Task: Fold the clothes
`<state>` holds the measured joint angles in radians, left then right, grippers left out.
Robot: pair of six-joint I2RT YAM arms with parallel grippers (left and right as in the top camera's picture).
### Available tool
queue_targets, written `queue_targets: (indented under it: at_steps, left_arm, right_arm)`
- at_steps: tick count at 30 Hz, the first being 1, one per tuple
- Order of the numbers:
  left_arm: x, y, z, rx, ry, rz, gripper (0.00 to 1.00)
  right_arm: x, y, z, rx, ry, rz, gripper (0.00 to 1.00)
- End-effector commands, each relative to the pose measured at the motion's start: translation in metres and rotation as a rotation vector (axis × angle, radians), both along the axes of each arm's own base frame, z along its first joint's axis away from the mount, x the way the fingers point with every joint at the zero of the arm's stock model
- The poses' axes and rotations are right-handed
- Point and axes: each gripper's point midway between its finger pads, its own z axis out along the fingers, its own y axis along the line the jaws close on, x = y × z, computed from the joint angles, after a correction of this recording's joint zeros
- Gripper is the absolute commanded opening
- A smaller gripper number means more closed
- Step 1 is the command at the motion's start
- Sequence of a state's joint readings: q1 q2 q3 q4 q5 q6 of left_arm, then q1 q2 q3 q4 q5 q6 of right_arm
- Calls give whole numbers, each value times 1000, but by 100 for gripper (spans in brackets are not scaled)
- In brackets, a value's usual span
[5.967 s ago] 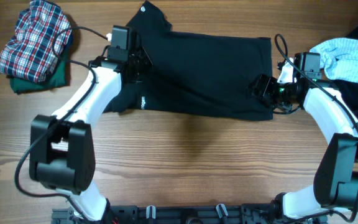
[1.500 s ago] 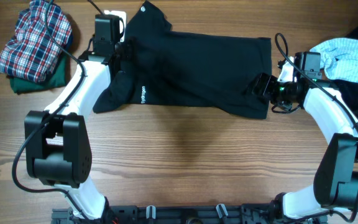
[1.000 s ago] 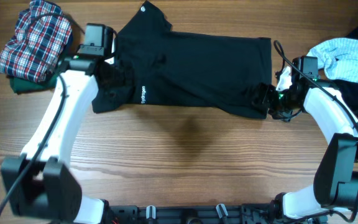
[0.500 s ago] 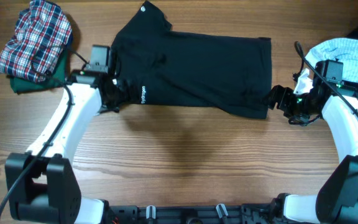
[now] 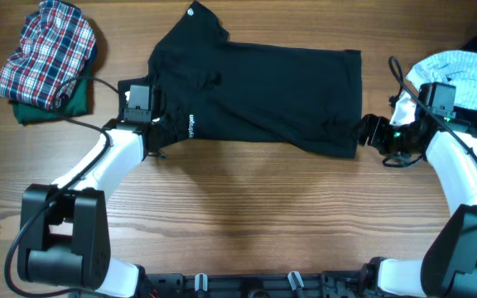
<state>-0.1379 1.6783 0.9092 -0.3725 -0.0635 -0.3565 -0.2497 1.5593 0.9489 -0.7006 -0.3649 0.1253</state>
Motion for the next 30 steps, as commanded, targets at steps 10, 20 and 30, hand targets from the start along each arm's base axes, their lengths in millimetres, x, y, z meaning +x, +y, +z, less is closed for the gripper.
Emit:
queue_targets:
  at_steps: [10,20,30]
  left_arm:
    - [16,4,4,116,-67,-187,70]
    - [-10,0,-9,81,47,-211,4]
    - [-10,0,-9,81,48,-212,4]
  right_arm:
    - [-3,0,-2,-11,0,11,79]
    - [-8,3,-21,-9,-13,9,75]
    - [-7,0,-45,-64,-107,63,53]
